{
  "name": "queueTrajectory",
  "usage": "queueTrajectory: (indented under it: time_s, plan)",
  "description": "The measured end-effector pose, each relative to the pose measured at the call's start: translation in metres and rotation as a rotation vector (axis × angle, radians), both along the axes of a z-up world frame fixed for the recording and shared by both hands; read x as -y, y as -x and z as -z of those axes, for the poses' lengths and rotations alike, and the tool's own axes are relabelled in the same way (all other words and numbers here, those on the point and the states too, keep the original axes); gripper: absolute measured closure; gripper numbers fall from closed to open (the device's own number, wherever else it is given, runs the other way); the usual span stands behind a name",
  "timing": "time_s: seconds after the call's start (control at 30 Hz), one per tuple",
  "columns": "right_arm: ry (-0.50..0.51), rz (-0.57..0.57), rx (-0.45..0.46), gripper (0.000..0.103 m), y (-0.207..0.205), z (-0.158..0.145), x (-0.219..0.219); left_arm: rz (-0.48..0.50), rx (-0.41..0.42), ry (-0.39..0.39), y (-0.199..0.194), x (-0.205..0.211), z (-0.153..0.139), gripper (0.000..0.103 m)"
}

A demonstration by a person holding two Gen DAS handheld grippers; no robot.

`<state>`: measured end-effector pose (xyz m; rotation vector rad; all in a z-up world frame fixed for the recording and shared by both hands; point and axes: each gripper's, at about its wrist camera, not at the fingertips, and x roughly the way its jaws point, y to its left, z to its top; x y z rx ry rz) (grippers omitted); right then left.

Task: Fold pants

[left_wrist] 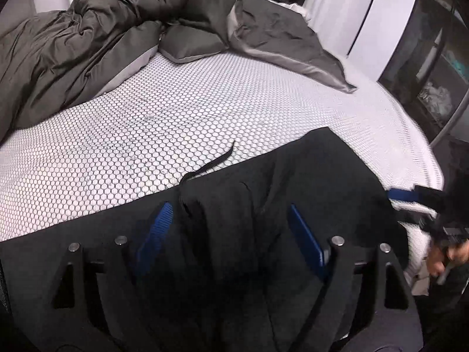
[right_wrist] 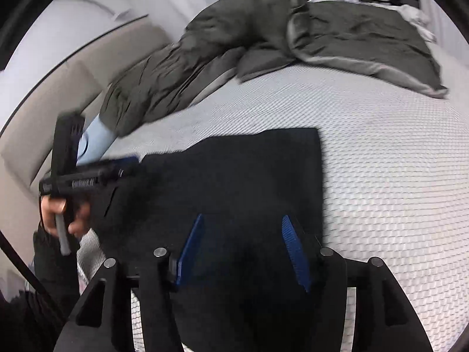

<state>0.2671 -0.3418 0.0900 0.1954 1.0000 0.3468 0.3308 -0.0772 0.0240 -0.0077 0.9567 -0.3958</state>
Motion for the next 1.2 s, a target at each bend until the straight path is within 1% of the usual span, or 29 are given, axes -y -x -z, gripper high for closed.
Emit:
queueTrajectory:
  time_s: [0.03, 0.07, 0.1, 0.13, 0.17, 0.2, 0.23, 0.3, 0.33, 0.37, 0.43, 0.47, 0.5, 0.53, 0.57, 0.6, 0.63, 0.7, 0.77, 0.8, 0.83, 0.87, 0.9, 0.97, 1.0, 1.07, 1.1, 1.13, 1.2]
  plan:
    - [-0.009, -0.014, -0.009, 0.045, 0.0, 0.004, -0.005, -0.009, -0.021, -0.017, -0.004, 0.004, 0.009, 0.035]
    - [-0.009, -0.041, -0.027, 0.045, 0.001, 0.01, -0.012, -0.016, -0.045, -0.023, -0.01, 0.006, 0.02, 0.059]
    - [0.002, -0.054, -0.039, 0.045, 0.003, 0.014, -0.016, -0.037, -0.065, -0.034, -0.016, 0.005, 0.03, 0.062]
    - [0.017, -0.061, -0.05, 0.045, 0.0, 0.019, -0.02, -0.068, -0.068, -0.018, -0.02, 0.0, 0.034, 0.066]
    - [0.031, -0.065, -0.068, 0.045, 0.001, 0.025, -0.024, -0.101, -0.072, 0.026, -0.024, -0.007, 0.035, 0.069]
    - [0.037, -0.066, -0.084, 0.045, 0.001, 0.029, -0.024, -0.122, -0.078, 0.058, -0.027, -0.014, 0.035, 0.069]
    - [0.05, -0.065, -0.103, 0.045, 0.002, 0.034, -0.023, -0.126, -0.078, 0.065, -0.028, -0.017, 0.035, 0.069]
    - [0.089, -0.064, -0.125, 0.046, 0.006, 0.045, -0.019, -0.113, -0.089, 0.041, -0.028, -0.015, 0.041, 0.062]
    - [0.082, -0.071, -0.13, 0.046, 0.007, 0.048, -0.017, -0.116, -0.084, 0.013, -0.026, -0.013, 0.042, 0.055]
    - [0.067, -0.074, -0.131, 0.046, 0.008, 0.048, -0.013, -0.122, -0.065, -0.013, -0.022, -0.01, 0.038, 0.049]
    - [0.063, -0.07, -0.125, 0.045, 0.011, 0.044, -0.01, -0.113, -0.016, -0.06, -0.007, -0.007, 0.022, 0.049]
    - [0.07, -0.064, -0.106, 0.043, 0.015, 0.038, -0.009, -0.102, 0.018, -0.077, 0.003, -0.006, 0.013, 0.046]
    - [0.077, -0.059, -0.086, 0.041, 0.018, 0.032, -0.009, -0.09, 0.069, -0.096, 0.017, -0.004, 0.002, 0.041]
    - [0.08, -0.051, -0.053, 0.037, 0.025, 0.026, -0.01, -0.076, 0.119, -0.106, 0.033, -0.001, -0.008, 0.025]
    - [0.073, -0.049, -0.032, 0.036, 0.027, 0.023, -0.011, -0.051, 0.174, -0.101, 0.052, 0.006, -0.014, 0.015]
    - [0.062, -0.053, -0.019, 0.036, 0.03, 0.021, -0.015, -0.023, 0.197, -0.099, 0.066, 0.013, -0.014, 0.014]
    - [0.055, -0.065, -0.009, 0.036, 0.033, 0.021, -0.022, 0.033, 0.207, -0.105, 0.079, 0.023, -0.01, 0.014]
    - [0.078, -0.123, -0.006, 0.036, 0.037, 0.025, -0.041, 0.151, 0.195, -0.158, 0.099, 0.049, 0.009, 0.014]
    - [0.133, -0.167, -0.02, 0.037, 0.035, 0.036, -0.06, 0.246, 0.16, -0.202, 0.113, 0.065, 0.033, 0.015]
    - [0.163, -0.178, -0.037, 0.037, 0.036, 0.044, -0.064, 0.27, 0.149, -0.228, 0.116, 0.069, 0.043, 0.015]
    - [0.21, -0.195, -0.035, 0.037, 0.039, 0.052, -0.067, 0.292, 0.166, -0.273, 0.122, 0.07, 0.051, 0.015]
    - [0.263, -0.205, -0.015, 0.037, 0.044, 0.054, -0.064, 0.301, 0.183, -0.296, 0.125, 0.068, 0.055, 0.015]
    - [0.322, -0.208, 0.002, 0.037, 0.045, 0.054, -0.064, 0.299, 0.177, -0.296, 0.126, 0.062, 0.055, 0.015]
    - [0.44, -0.177, 0.037, 0.037, 0.053, 0.05, -0.049, 0.252, 0.147, -0.271, 0.122, 0.044, 0.054, 0.015]
    - [0.46, -0.156, 0.04, 0.037, 0.055, 0.048, -0.041, 0.236, 0.138, -0.275, 0.121, 0.038, 0.057, 0.015]
    - [0.475, -0.104, 0.021, 0.036, 0.059, 0.044, -0.02, 0.19, 0.129, -0.262, 0.119, 0.028, 0.053, 0.017]
    - [0.475, -0.076, 0.014, 0.036, 0.06, 0.041, -0.012, 0.167, 0.145, -0.252, 0.12, 0.025, 0.046, 0.018]
    - [0.454, -0.057, 0.012, 0.036, 0.06, 0.038, -0.006, 0.16, 0.169, -0.241, 0.122, 0.026, 0.038, 0.019]
    - [0.398, -0.034, 0.045, 0.036, 0.06, 0.025, -0.008, 0.176, 0.222, -0.173, 0.127, 0.027, 0.018, 0.019]
